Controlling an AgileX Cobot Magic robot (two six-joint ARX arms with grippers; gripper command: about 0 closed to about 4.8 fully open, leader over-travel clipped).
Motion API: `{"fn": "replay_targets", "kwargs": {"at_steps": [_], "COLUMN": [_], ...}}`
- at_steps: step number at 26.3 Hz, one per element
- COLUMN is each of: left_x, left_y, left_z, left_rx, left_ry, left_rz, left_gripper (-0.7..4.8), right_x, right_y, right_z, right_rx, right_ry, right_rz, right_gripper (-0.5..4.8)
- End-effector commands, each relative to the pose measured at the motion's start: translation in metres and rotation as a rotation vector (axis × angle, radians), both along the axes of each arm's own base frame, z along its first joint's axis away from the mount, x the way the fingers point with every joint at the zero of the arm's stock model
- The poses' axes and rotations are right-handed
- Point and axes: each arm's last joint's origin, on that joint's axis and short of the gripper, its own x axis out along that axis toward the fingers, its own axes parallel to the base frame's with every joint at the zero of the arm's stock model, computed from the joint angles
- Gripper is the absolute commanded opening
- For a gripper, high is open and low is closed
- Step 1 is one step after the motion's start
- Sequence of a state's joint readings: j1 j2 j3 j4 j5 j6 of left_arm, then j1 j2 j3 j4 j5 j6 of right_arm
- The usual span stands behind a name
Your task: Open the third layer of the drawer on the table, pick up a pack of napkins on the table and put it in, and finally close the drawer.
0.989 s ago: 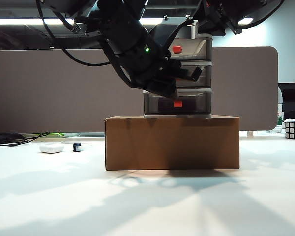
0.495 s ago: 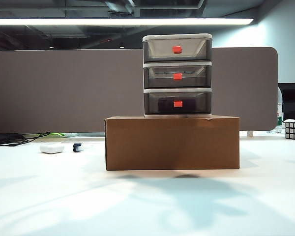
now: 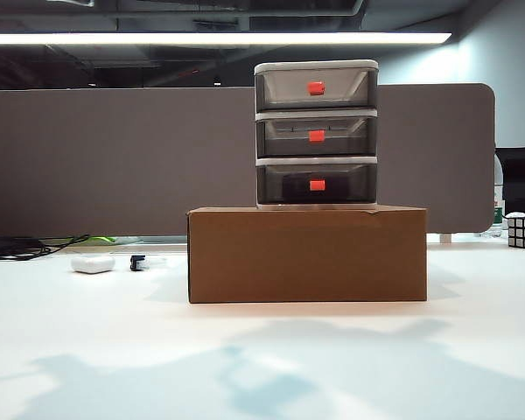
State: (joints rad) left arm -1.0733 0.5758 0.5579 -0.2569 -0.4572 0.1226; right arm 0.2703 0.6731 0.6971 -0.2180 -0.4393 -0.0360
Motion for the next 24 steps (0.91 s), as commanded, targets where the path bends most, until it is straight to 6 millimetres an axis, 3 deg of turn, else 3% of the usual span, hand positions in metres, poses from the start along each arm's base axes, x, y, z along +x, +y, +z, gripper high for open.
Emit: {"fn": "replay_targets", "kwargs": {"at_steps": [1,8,17,24], "left_x": [-0.008,-0.022,-0.027,-0.028], "left_y": [0.009,0.034,0.044,0.046], "left_z": [-0.010,-0.045,-0.068,-0.086], "left_rx": [-0.068,-0.205,-0.274,-0.303], "left_ry": [0.017,0.044,0.029,0.048], "left_rz": [-0.009,0.013,0.008,0.012], "left_gripper": [-0.05,-0.05,-0.05,-0.05], "right_x": [-0.014,-0.047,-0.070,-0.074], "right_y": [-0.004,-0.016,-0.023,-0.027], "right_z": [-0.020,-0.064,-0.086,-0.097], "right_rx": [0.040,0.082,0.119,0.167], "right_ry": [0.028,0.052,0.016,0.013], "right_rz": [-0.031,-0.117,-0.149,-0.245], "right_gripper": [-0.05,-0.05,-0.04,-0.04]}}
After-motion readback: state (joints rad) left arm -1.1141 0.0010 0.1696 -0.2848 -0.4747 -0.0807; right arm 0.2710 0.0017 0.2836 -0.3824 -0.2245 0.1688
